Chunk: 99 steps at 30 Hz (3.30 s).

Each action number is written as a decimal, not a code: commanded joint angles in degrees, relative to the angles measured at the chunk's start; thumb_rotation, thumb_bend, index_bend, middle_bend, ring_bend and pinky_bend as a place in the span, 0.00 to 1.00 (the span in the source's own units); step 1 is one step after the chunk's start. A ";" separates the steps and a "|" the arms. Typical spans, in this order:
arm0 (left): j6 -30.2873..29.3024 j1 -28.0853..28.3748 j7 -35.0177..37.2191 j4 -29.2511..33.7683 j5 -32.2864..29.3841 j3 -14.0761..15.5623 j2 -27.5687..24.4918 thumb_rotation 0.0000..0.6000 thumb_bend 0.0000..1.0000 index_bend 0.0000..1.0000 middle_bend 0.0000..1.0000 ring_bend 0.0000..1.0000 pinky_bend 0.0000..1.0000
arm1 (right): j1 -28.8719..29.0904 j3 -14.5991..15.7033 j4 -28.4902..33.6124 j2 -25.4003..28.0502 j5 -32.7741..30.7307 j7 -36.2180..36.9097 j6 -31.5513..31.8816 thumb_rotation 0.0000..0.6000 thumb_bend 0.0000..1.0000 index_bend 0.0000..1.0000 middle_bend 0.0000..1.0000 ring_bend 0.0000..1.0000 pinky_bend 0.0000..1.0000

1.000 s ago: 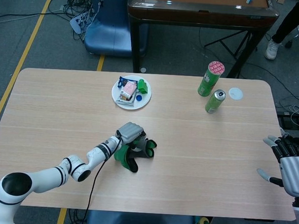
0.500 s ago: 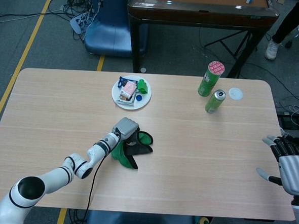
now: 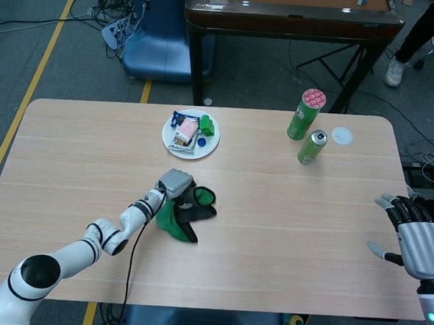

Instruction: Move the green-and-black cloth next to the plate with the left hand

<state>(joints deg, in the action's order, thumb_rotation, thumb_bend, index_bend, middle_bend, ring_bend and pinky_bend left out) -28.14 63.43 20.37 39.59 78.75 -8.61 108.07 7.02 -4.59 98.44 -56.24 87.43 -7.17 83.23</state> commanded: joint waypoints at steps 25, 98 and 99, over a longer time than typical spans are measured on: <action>-4.84 3.80 17.68 1.27 13.42 9.87 0.49 1.00 0.23 0.62 0.70 0.72 0.92 | -0.11 0.07 0.49 -0.03 -1.02 -0.98 0.05 1.00 0.17 0.23 0.22 0.17 0.22; -2.60 -3.22 -0.01 5.37 -1.77 2.20 -11.28 1.00 0.23 0.61 0.70 0.71 0.90 | 0.15 0.27 -0.35 -0.53 0.74 0.55 0.78 1.00 0.17 0.24 0.22 0.17 0.22; -3.02 -3.65 -0.89 6.16 -2.19 2.05 -11.96 1.00 0.23 0.61 0.70 0.71 0.90 | 0.23 0.26 -0.43 -0.59 0.85 0.66 0.75 1.00 0.17 0.24 0.22 0.17 0.22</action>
<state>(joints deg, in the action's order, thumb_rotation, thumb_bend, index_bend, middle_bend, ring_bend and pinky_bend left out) -30.58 60.61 20.69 44.56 77.43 -6.14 97.06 7.21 -4.32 98.05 -56.80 88.24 -6.56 84.00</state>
